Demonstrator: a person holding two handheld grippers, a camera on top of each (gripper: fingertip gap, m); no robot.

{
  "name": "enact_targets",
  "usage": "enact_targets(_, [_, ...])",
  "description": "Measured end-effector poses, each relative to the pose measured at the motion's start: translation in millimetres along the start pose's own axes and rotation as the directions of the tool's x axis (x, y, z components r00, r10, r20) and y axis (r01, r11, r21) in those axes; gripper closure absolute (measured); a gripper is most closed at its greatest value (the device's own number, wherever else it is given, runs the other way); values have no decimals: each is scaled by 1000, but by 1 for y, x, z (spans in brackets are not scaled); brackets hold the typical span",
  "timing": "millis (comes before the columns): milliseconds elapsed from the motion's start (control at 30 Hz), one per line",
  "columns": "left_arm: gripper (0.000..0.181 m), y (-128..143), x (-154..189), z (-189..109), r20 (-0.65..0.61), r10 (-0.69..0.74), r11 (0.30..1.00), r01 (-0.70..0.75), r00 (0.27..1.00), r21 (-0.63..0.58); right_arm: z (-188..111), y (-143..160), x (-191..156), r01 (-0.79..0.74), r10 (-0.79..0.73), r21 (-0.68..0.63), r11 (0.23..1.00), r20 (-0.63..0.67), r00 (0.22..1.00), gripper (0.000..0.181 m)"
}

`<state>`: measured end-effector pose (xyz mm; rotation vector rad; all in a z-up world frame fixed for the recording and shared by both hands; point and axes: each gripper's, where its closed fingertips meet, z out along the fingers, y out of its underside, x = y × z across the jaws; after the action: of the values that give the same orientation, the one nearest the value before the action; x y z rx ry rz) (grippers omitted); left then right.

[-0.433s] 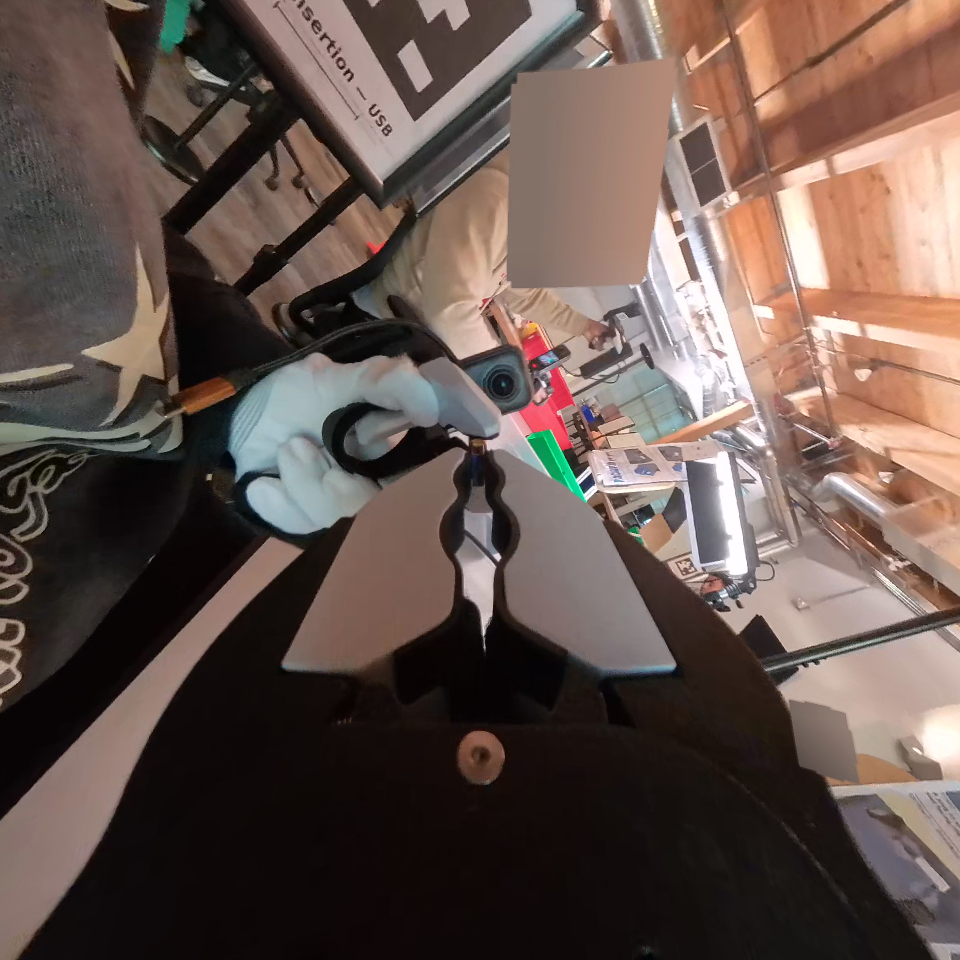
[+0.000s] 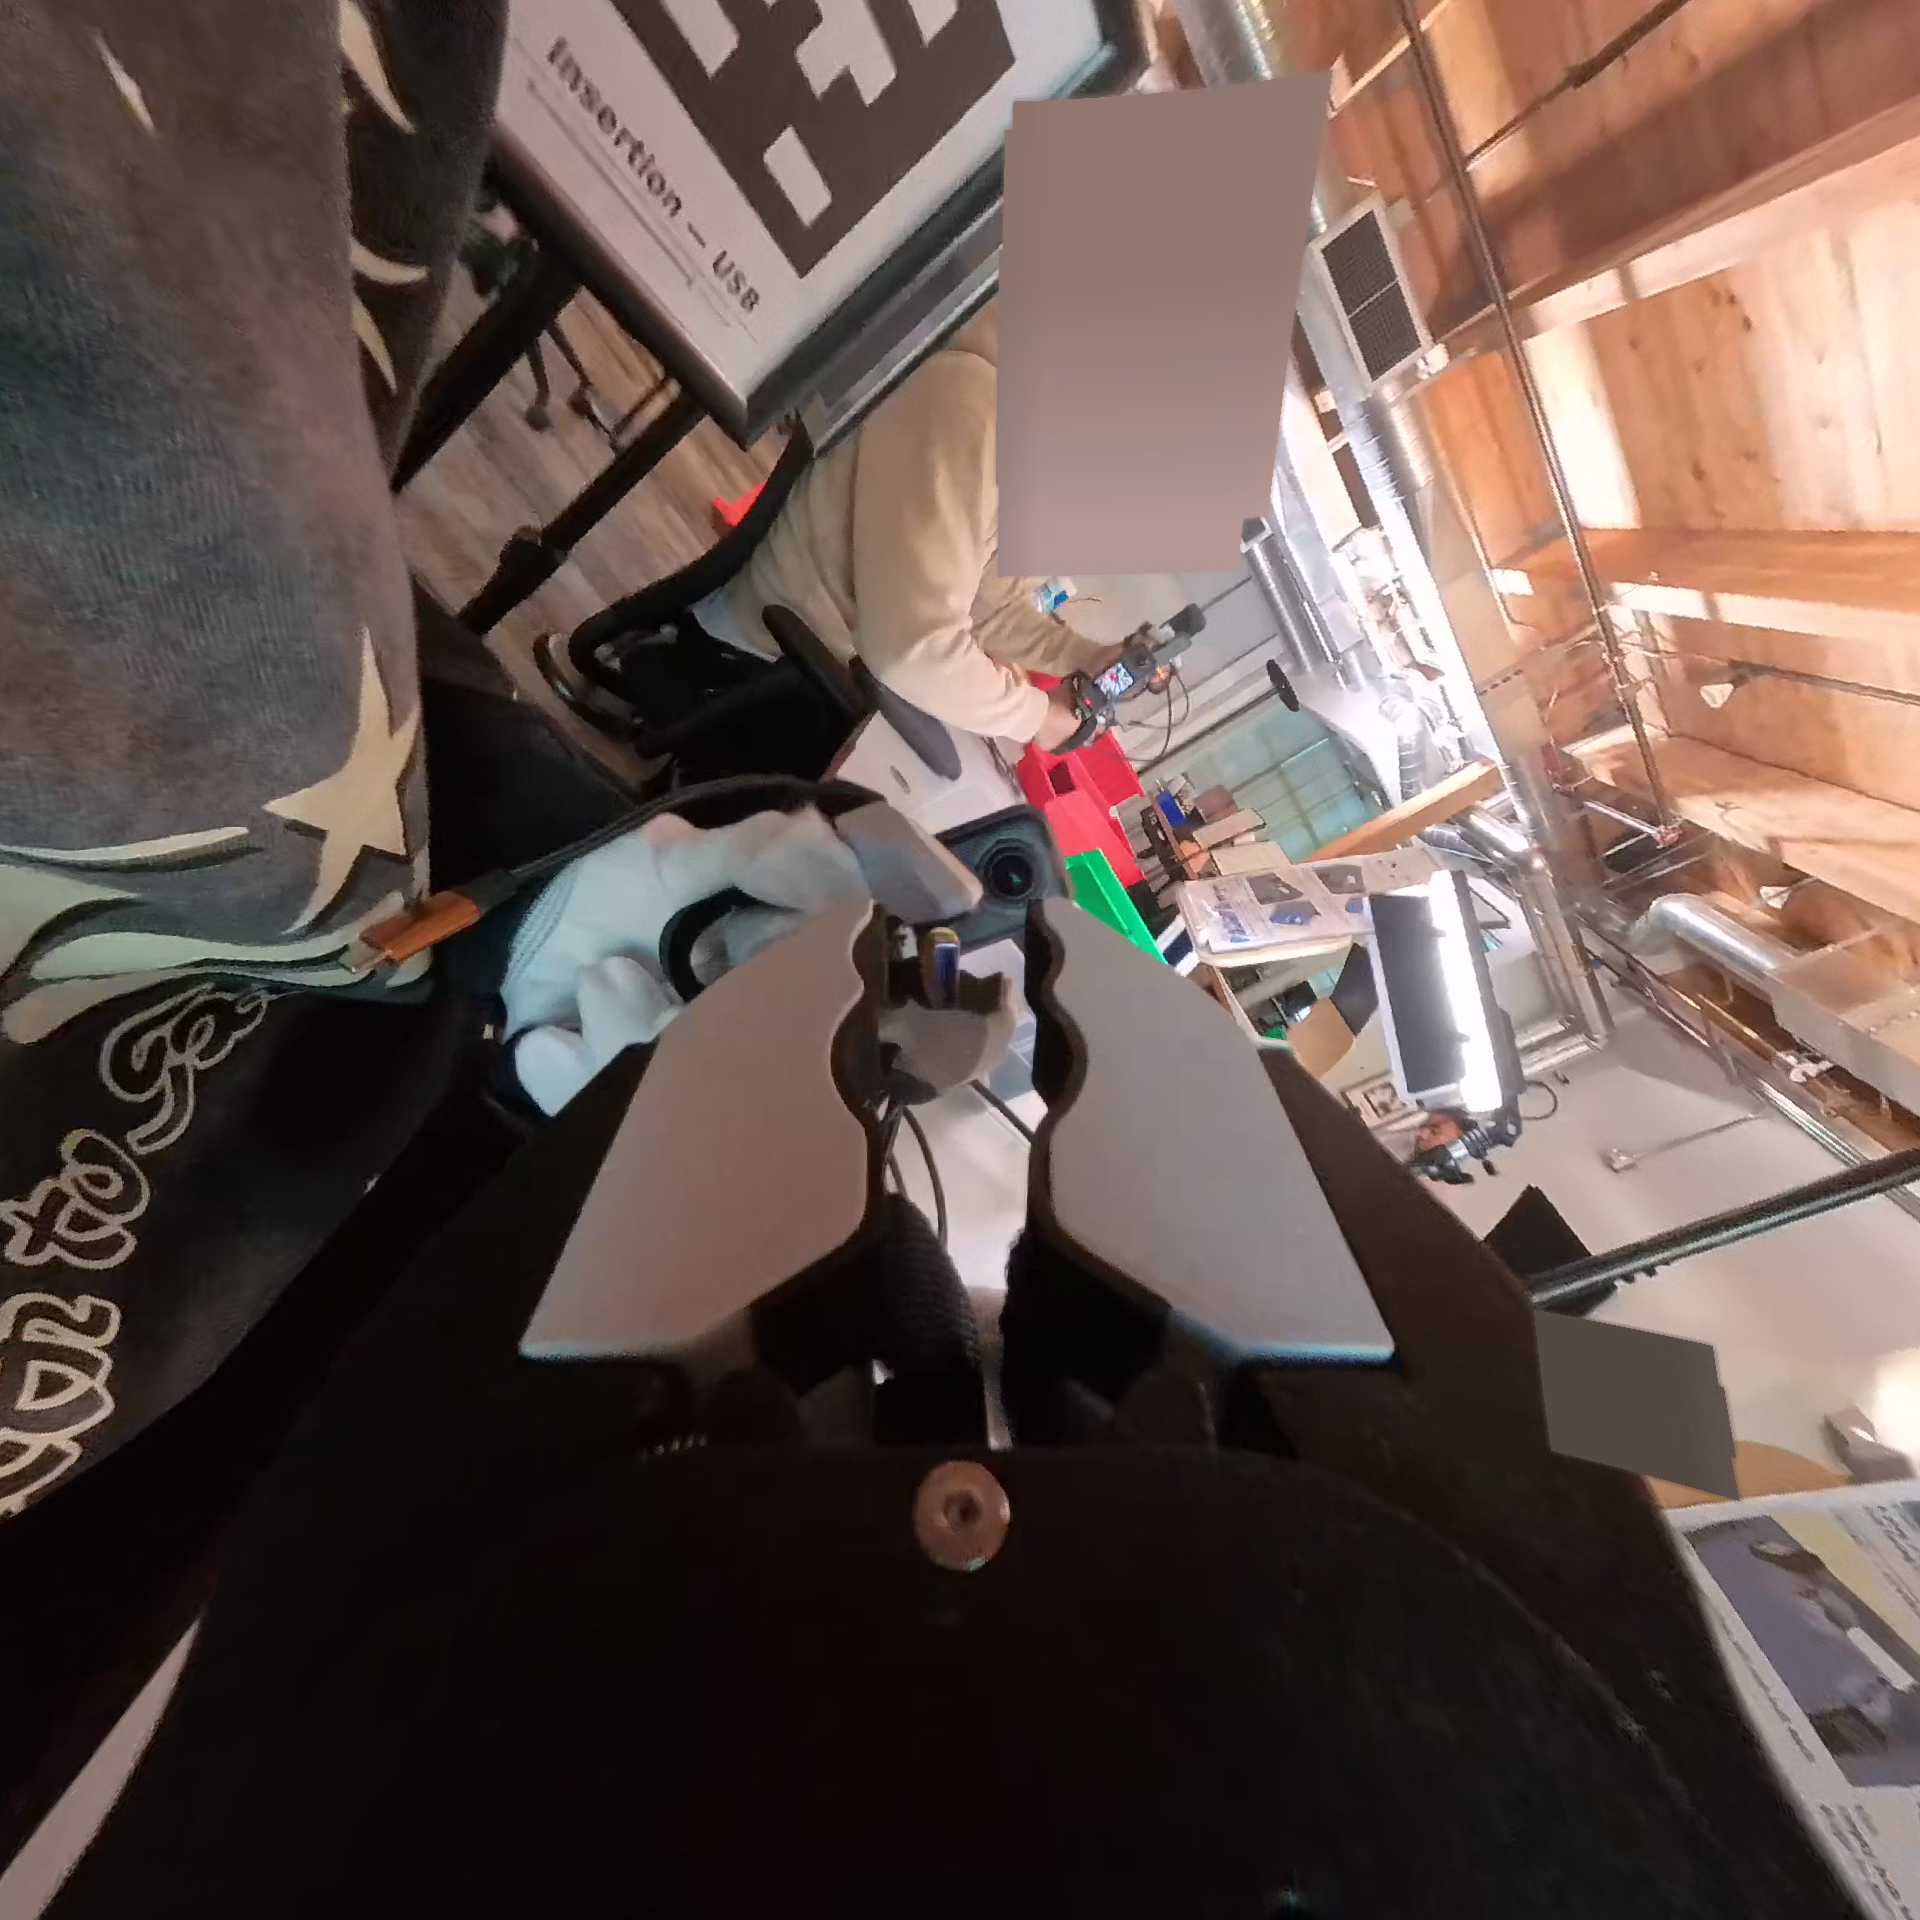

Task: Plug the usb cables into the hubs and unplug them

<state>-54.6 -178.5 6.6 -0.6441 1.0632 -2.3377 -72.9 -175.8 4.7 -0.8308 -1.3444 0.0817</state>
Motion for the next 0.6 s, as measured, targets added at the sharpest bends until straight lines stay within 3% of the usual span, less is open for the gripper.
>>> enact_targets(33, [166,2,1,2,-10,-5,1000,5,1000,-23,3,5,-4,23,-22,-40,999,6,1000,160])
enact_targets(100, [166,6,2,5,-20,-12,998,11,1000,-61,3,9,-6,82,-82,-106,991,-3,997,175])
enact_targets(367, [165,44,2,12,-69,35,925,-58,997,-375,-27,4,-21,-21,48,-225,974,114,992,174])
enact_targets(600, [165,46,-2,7,-116,-112,921,59,987,-384,-30,11,-23,-43,66,-344,938,54,996,174])
